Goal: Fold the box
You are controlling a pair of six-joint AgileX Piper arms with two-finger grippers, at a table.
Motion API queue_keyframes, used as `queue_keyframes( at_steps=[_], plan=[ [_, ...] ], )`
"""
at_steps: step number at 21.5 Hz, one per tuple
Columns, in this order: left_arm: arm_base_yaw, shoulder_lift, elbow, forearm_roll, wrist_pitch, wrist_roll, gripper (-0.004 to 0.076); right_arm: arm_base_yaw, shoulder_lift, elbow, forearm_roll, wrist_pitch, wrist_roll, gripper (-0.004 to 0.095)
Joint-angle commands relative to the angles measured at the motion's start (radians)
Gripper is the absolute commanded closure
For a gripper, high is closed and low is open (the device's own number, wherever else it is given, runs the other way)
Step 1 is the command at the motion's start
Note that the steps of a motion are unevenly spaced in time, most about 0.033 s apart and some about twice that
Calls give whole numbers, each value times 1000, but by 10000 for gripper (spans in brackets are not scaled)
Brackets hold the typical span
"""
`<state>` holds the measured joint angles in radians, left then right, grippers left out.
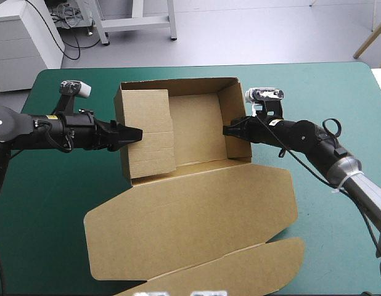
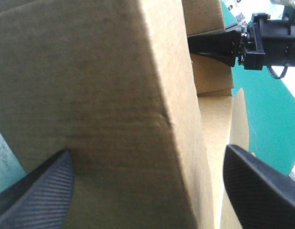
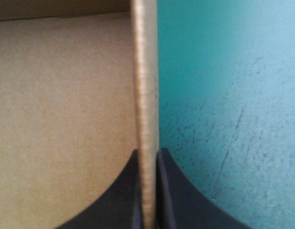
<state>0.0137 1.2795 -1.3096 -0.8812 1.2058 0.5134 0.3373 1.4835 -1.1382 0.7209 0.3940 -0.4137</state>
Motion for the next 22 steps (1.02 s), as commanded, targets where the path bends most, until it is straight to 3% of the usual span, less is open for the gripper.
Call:
queue_keyframes(
  at_steps=[1, 4, 7, 12, 16, 22],
  plan=[
    [-7, -26, -29, -29, 25, -50, 185, 12, -40, -36, 75, -60, 24, 925],
    [-47, -26, -29, 66, -4, -124, 252, 12, -40, -36, 75, -60, 24, 925],
    [-111, -26, -29, 180, -40, -207, 252, 12, -28, -36, 75, -54, 33, 923],
    [-259, -24, -29, 479, -192, -463, 252, 12, -7, -36, 74, -18, 39, 923],
    [-326, 48, -29, 649, -157, -671, 255, 12, -7, -36, 75, -6, 42, 923],
    [-402, 112, -29, 673, -143, -717, 433, 12, -7, -36, 43, 38, 45, 923]
  ],
)
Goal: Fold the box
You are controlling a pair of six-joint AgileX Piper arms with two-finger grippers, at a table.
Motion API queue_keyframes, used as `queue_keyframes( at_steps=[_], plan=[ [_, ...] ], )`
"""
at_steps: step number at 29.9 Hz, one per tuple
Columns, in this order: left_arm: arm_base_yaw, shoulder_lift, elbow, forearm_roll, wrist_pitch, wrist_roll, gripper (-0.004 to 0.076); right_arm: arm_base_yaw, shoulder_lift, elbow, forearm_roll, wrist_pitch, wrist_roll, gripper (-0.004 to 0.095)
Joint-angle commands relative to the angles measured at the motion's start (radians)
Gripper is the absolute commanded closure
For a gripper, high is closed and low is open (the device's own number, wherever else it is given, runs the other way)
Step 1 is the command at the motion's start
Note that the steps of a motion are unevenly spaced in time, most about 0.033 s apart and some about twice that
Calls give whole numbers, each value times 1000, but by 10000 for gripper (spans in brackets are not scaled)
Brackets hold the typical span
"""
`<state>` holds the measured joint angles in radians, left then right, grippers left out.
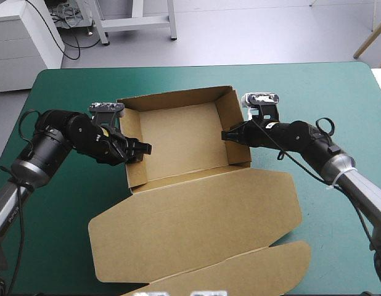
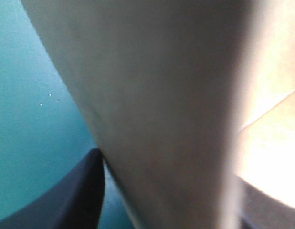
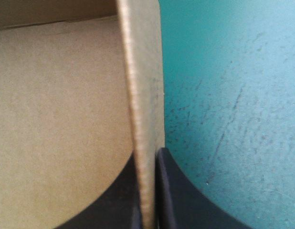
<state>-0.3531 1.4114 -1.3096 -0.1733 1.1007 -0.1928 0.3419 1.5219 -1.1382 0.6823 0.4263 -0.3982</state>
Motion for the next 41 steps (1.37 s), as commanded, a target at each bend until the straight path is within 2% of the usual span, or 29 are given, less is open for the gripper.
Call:
queue_keyframes(
  at_steps=[1, 14, 16, 20, 21, 25, 35, 38, 41],
  plan=[
    [-44, -20, -29, -32, -40, -11, 449, 7, -44, -36, 75, 13, 34, 923],
    [-47, -20, -47, 66, 0, -14, 461, 7, -38, -36, -28, 50, 78, 923],
    [-47, -20, -47, 66, -6, -14, 504, 7, -38, -36, -28, 57, 78, 923],
    [-47, -20, -47, 100, -6, -9, 708, 7, -38, -36, -28, 85, 85, 923],
    [-47, -20, -47, 117, -4, -7, 731, 7, -38, -36, -28, 94, 85, 923],
    [-47, -20, -47, 187, -4, -21, 734, 7, -38, -36, -28, 106, 87, 923],
    [-47, -20, -47, 161, -9, -21, 724, 7, -38, -36, -28, 104, 87, 923],
    [-47, -20, -47, 127, -16, -21, 667, 7, -38, -36, -33, 104, 87, 923],
    [-47, -20, -47, 82, -28, -21, 568, 7, -38, -36, -48, 101, 94, 923]
  ],
)
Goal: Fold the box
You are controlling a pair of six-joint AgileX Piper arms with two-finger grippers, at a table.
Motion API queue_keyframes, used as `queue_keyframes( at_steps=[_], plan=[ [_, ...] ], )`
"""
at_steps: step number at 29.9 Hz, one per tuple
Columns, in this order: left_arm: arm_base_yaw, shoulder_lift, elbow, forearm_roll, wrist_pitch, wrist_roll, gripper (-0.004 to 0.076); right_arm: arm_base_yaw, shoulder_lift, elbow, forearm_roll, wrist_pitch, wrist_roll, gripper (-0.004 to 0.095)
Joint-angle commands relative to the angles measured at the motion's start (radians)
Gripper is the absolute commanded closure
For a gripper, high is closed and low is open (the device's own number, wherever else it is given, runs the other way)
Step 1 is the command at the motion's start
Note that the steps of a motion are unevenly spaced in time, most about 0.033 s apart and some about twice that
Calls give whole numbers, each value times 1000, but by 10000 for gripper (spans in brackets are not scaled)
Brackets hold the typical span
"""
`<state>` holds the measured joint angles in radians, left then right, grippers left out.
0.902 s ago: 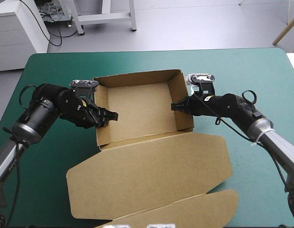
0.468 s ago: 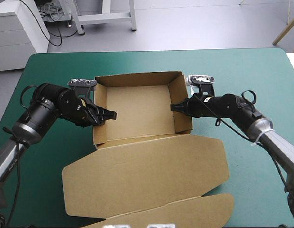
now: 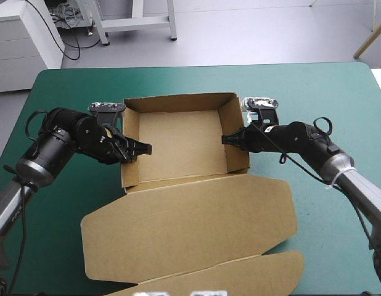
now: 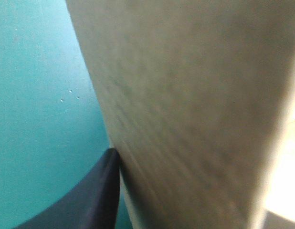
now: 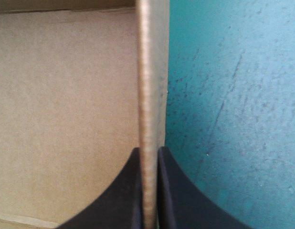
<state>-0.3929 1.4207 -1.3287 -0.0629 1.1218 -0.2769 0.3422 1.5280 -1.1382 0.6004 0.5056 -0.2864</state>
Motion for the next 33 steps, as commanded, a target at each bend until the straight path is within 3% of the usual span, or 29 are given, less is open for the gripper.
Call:
queue_keyframes(
  at_steps=[1, 4, 7, 13, 23, 33],
  plan=[
    [-7, -29, -28, -51, -53, 63, 516, 7, -44, -36, 32, 22, -14, 923],
    [-7, -29, -28, -91, -68, 63, 398, 7, -44, -36, 18, 18, 0, 923],
    [-7, -29, -30, -105, -68, 63, 347, 7, -42, -36, -19, 15, 35, 923],
    [-7, -33, -36, -107, -68, 63, 344, 7, -38, -36, -149, 14, 138, 923],
    [-7, -33, -60, -45, -34, 68, 344, 5, -38, -36, -250, -9, 211, 923],
    [-7, -29, -60, -71, -30, 68, 345, 5, -38, -36, -212, -51, 222, 924]
  ],
)
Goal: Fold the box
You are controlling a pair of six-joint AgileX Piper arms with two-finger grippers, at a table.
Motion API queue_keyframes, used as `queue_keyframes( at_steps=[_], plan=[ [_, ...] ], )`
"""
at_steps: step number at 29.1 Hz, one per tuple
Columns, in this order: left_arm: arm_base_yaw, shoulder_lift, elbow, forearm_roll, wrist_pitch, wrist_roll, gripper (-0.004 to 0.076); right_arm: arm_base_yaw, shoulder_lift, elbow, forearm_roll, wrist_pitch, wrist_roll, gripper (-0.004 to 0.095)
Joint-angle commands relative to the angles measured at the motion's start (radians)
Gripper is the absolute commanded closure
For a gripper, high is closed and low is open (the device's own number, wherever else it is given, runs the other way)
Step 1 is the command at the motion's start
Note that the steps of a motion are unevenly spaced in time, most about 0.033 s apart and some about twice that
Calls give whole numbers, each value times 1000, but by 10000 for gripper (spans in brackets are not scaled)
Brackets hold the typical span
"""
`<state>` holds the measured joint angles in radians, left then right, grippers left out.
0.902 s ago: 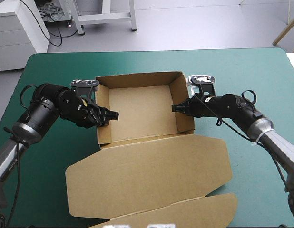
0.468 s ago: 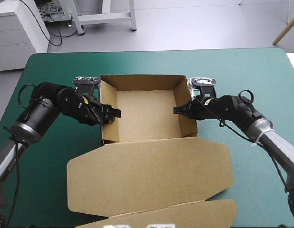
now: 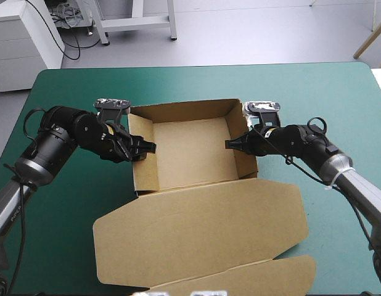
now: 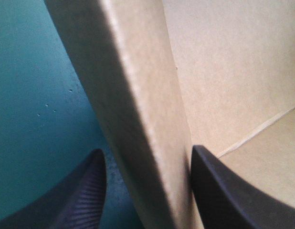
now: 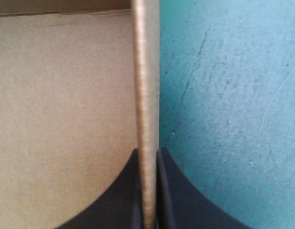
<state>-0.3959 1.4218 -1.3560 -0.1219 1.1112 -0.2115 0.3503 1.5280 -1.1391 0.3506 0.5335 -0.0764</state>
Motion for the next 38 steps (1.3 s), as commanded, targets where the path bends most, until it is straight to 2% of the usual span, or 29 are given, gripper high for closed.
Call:
queue_keyframes(
  at_steps=[1, 9, 12, 15, 19, 25, 26, 32, 38],
  plan=[
    [-4, -30, -32, -12, -20, 0, 345, -3, -38, -35, 48, -84, 12, 924],
    [-4, -29, -32, -77, -45, -36, 346, -3, -38, -35, 81, -103, 12, 924],
    [-4, -29, -32, -73, -45, -59, 374, -3, -38, -35, 88, -103, 12, 924],
    [-4, -29, -32, -70, -47, -59, 447, -1, -38, -35, 100, -101, 10, 924],
    [-4, -29, -32, -62, -49, -59, 584, -1, -38, -35, 106, -95, 3, 924],
    [-39, -29, -32, 38, -47, -61, 696, -1, -38, -35, 131, -72, -4, 924],
    [-51, -29, -32, 70, -47, -71, 736, -1, -38, -35, 137, -70, -9, 924],
    [-92, 3, -32, 250, -14, -174, 734, -1, -38, -35, 158, -43, -36, 923],
    [-100, 93, -32, 286, 25, -195, 734, -1, -38, -41, 156, -7, -54, 923]
  ],
)
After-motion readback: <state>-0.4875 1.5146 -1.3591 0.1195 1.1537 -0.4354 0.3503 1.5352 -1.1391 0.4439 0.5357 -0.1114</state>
